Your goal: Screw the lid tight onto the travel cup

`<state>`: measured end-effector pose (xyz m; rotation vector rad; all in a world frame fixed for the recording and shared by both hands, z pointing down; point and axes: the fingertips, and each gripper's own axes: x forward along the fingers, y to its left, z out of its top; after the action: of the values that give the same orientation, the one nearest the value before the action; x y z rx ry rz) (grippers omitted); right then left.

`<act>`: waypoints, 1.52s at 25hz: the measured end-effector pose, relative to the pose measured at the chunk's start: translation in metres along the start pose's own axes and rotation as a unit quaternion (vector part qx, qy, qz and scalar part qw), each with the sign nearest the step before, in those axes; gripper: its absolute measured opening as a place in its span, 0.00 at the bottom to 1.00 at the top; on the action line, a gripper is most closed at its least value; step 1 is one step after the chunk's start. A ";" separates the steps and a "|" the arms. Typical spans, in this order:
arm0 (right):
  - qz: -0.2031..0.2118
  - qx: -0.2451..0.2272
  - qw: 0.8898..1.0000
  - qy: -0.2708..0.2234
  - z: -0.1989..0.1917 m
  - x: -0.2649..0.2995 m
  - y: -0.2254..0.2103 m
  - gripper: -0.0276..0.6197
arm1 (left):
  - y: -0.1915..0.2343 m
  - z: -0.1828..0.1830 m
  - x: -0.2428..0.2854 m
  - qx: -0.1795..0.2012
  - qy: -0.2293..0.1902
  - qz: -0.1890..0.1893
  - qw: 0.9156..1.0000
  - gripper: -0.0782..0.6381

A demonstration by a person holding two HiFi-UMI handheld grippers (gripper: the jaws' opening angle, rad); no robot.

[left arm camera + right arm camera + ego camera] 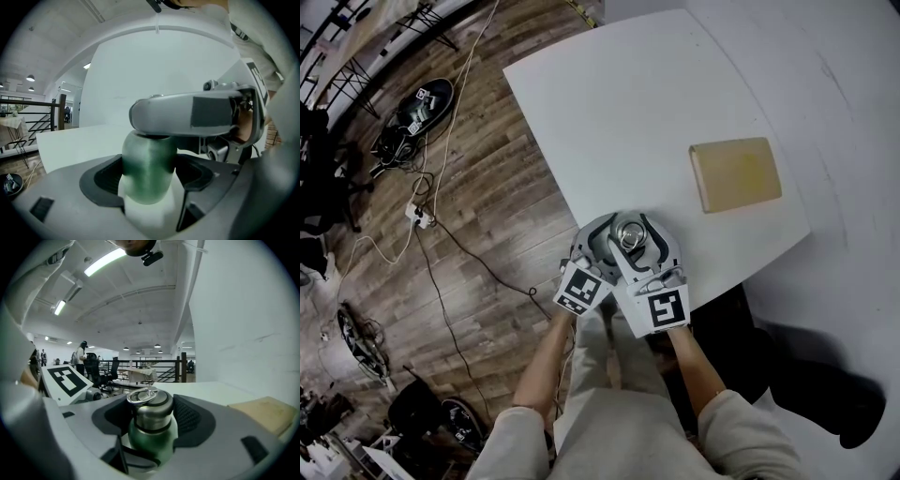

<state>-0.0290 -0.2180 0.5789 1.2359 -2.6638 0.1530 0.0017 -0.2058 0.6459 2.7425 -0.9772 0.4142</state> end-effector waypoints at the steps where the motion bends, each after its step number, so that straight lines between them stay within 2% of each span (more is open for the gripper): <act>1: 0.022 0.005 1.000 -0.002 0.000 0.000 0.003 0.48 | 0.000 0.000 0.000 0.001 0.000 0.000 1.000 0.59; 2: 0.047 0.004 0.999 -0.003 0.001 0.000 0.007 0.57 | 0.000 0.000 0.000 0.001 0.000 0.000 1.000 0.59; 7: 0.160 -0.043 0.986 0.007 0.002 -0.004 0.019 0.59 | 0.001 0.000 -0.001 0.004 0.000 -0.004 1.000 0.59; 10: 0.217 -0.062 0.974 0.017 0.002 -0.003 0.017 0.59 | 0.003 0.000 0.001 0.006 0.000 -0.006 1.000 0.59; 14: 0.288 -0.102 0.951 0.043 0.000 -0.002 0.020 0.59 | 0.002 0.000 0.002 0.008 0.002 -0.011 1.000 0.59; 18: 0.343 -0.142 0.926 0.064 -0.004 0.000 0.027 0.59 | 0.002 -0.001 0.001 0.012 0.003 -0.014 1.000 0.59; 21: 0.373 -0.163 0.911 0.069 -0.002 0.002 0.029 0.54 | 0.002 -0.001 0.000 0.016 0.004 -0.017 1.000 0.59; 26: 0.419 -0.175 0.887 0.080 -0.002 0.003 0.032 0.50 | 0.003 -0.002 0.003 0.021 0.006 -0.021 1.000 0.59; 29: 0.440 -0.179 0.876 0.081 -0.004 0.000 0.035 0.45 | 0.002 -0.003 0.003 0.024 0.008 -0.024 0.999 0.59; 31: 0.443 -0.178 0.875 0.079 -0.003 0.001 0.036 0.45 | 0.003 -0.003 0.002 0.025 0.008 -0.024 0.999 0.59; 33: 0.434 -0.172 0.881 0.074 -0.002 0.004 0.036 0.44 | 0.004 -0.003 0.001 0.024 0.007 -0.024 0.999 0.59; 38: 0.380 -0.147 0.911 0.060 0.002 0.008 0.034 0.44 | 0.004 -0.002 0.000 0.026 0.005 -0.022 0.999 0.59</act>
<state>-0.0605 -0.2029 0.5783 0.0596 -2.7631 -0.0611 -0.0009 -0.2080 0.6479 2.7994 -0.9149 0.4502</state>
